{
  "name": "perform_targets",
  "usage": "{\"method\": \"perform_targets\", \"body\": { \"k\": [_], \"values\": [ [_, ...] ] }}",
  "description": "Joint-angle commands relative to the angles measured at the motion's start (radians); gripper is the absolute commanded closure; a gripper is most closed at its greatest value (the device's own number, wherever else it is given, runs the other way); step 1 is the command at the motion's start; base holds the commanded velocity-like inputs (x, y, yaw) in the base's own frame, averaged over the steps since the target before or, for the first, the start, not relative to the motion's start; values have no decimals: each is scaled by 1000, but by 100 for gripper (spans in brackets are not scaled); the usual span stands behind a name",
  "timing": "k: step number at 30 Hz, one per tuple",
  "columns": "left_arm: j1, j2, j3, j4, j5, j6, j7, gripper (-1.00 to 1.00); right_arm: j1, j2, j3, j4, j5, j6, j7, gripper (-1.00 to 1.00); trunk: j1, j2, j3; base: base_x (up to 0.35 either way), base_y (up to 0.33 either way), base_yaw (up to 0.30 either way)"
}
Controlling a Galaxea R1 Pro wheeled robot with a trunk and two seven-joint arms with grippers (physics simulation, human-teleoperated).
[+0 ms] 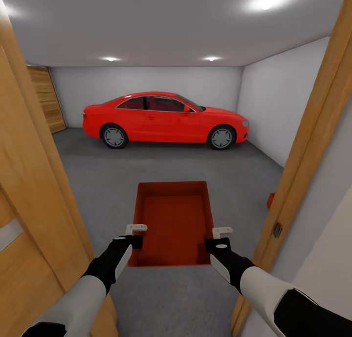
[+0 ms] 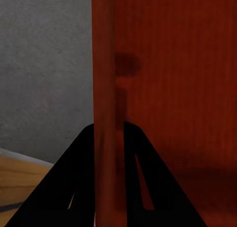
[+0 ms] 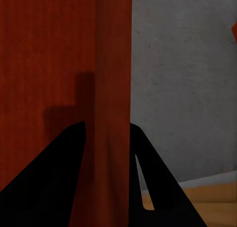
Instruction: Move the two storage containers from the living room to the garage. In the garage, place one container on the floor and stack the other container on top of it (either order is fine).
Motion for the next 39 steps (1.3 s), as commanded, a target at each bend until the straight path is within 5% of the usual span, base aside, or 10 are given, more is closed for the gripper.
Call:
{"method": "perform_targets", "body": {
  "k": [1, 39],
  "values": [
    [0, -3, -6, 1, 13, 5, 11, 100, -2, 0, -20, -14, 23, 9, -77, 100, 1, -2, -2, 62, 78, 0],
    [0, -3, -6, 0, 12, 5, 13, 100, -2, 1, -20, -14, 23, 9, -79, 100, 1, -2, -2, 19, 28, -41]
  ]
}}
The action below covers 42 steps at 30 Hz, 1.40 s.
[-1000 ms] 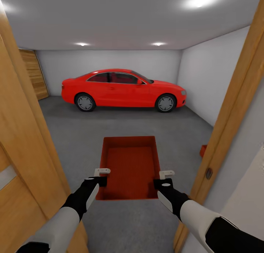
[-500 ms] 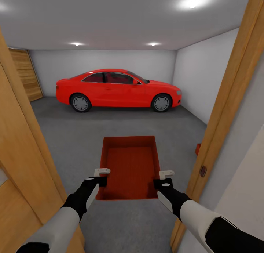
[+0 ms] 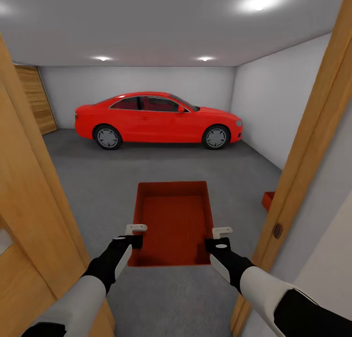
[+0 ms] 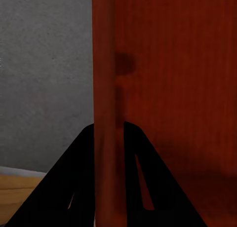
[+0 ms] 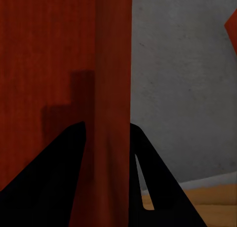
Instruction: Move the two storage containers from the living room to the garage. In the garage, place one container on the floor and stack the other container on top of it (either order is fine).
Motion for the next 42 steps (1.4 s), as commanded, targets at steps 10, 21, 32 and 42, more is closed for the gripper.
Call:
{"method": "perform_targets", "body": {
  "k": [10, 21, 32, 42],
  "values": [
    [0, -4, -4, 1, 8, 6, 12, 100, -2, 0, -21, -12, 25, 9, -77, 100, 1, -2, -2, 3, 5, 0],
    [0, -6, -4, 1, 8, 6, 12, 100, -2, 0, -21, -12, 25, 10, -76, 100, 1, -2, -2, 0, 0, 0],
    [0, -6, -4, 1, 8, 6, 13, 100, -2, 0, -21, -12, 25, 9, -76, 100, 1, -2, -2, 7, 0, 0],
    [0, -9, -2, 4, 6, 6, 14, 100, -2, 0, -21, -12, 25, 9, -76, 100, 1, -2, -2, 274, 0, 0]
  ]
}}
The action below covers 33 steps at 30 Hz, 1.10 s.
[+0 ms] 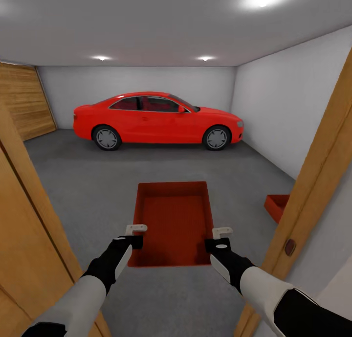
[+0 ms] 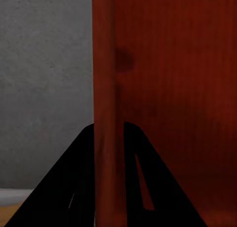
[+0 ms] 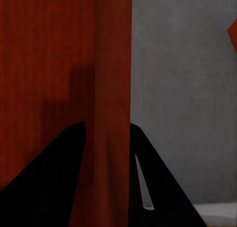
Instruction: Move the two storage containers from the living room to the garage. In the garage, place one container on the floor and stack the other container on top of it (either order is fine).
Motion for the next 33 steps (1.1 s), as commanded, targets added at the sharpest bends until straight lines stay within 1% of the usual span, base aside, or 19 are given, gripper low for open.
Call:
{"method": "perform_targets", "body": {
  "k": [1, 33],
  "values": [
    [0, -8, -3, 1, 5, 6, 12, 100, -1, 0, -20, -16, 23, 9, -80, 100, 1, -2, -2, 320, 0, 0],
    [0, -8, -3, 2, 6, 6, 11, 100, -1, -1, -20, -16, 23, 9, -80, 100, 1, -2, -2, 321, 0, 0]
  ]
}}
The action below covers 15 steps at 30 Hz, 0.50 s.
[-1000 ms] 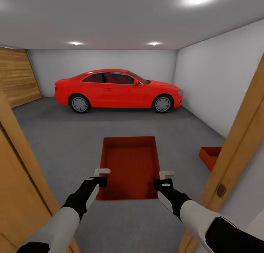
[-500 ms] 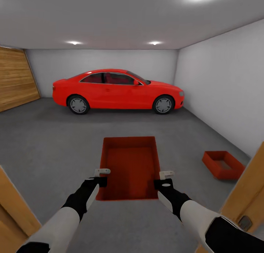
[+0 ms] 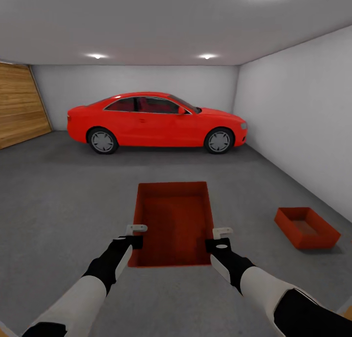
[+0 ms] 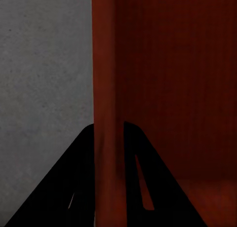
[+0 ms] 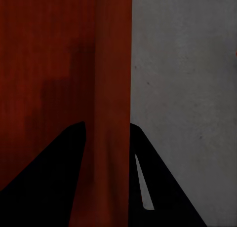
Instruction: Move the two storage containers from the living room to the garage. In the garage, place one container on the floor and stack the other container on top of it (either order is fine).
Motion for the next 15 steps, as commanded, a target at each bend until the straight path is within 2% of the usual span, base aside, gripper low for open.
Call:
{"method": "perform_targets", "body": {
  "k": [1, 15],
  "values": [
    [0, -6, -5, 1, 11, 5, 11, 100, -2, 0, -19, -19, 22, 9, -83, 100, 1, -2, -2, 322, 0, 0],
    [0, -6, -5, 1, 12, 5, 11, 100, -2, 0, -19, -19, 22, 9, -83, 100, 1, -2, -2, 322, 0, 0]
  ]
}}
